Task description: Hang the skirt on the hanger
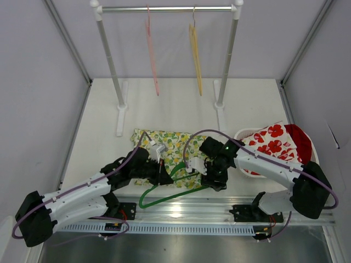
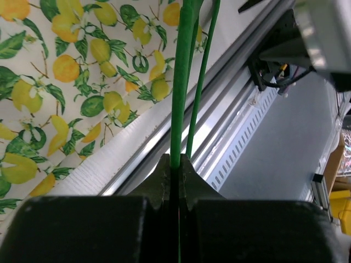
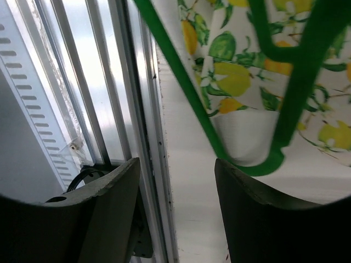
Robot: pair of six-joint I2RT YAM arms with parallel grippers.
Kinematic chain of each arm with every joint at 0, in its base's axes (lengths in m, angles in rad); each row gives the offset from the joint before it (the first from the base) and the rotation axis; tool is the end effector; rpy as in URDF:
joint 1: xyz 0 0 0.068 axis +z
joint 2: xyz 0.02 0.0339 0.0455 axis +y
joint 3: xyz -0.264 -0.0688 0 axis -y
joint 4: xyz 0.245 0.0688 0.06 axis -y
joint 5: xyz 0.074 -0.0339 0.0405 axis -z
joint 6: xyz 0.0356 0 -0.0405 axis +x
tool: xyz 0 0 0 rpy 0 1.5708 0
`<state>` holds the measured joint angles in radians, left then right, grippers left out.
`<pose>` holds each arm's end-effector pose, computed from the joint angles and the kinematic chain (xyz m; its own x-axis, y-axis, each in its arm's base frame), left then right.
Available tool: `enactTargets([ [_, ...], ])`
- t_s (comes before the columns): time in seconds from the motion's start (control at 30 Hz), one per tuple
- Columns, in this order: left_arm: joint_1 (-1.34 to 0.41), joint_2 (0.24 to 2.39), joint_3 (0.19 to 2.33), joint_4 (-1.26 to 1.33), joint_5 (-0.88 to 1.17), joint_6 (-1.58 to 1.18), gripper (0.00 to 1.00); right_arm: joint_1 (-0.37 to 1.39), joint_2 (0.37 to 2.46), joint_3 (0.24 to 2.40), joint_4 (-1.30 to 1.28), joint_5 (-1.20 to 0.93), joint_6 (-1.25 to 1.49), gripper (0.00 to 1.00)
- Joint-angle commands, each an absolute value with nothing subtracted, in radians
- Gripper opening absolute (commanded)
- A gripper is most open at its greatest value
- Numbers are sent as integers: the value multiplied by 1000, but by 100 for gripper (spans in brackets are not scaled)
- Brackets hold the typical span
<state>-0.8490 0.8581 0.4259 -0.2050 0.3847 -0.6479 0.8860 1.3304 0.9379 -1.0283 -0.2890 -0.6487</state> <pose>0.1096 -0.1447 0.2014 -0.8536 0.1231 -0.5061 0.4764 0.5773 -0.6631 0.1330 0.1788 0.2247 -0.0336 -0.9566 -0.2893 -0.9909 -0.0058 0.1343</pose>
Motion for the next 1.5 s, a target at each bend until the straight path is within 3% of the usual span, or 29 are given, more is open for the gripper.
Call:
enactTargets([
  [0.0, -853, 856, 387, -227, 273, -663, 0, 908, 1374, 930, -997, -291, -669, 63],
  [0.43, -900, 822, 284, -155, 255, -706, 0, 936, 1571, 948, -832, -285, -566, 59],
  [0.57, -905, 831, 276, -150, 236, -696, 0, 936, 1600, 954, -727, -252, -474, 48],
  [0.9, -905, 831, 230, -97, 235, -706, 0, 910, 1574, 939, -563, -138, -319, 59],
  [1.1, -905, 834, 216, -72, 230, -706, 0, 881, 1594, 923, -546, -66, -296, 59],
  [1.27, -904, 850, 219, -52, 212, -709, 0, 828, 1612, 916, -505, -20, -305, 52],
  [1.47, -904, 903, 244, -40, 187, -698, 0, 776, 1651, 943, -474, -3, -324, 29],
])
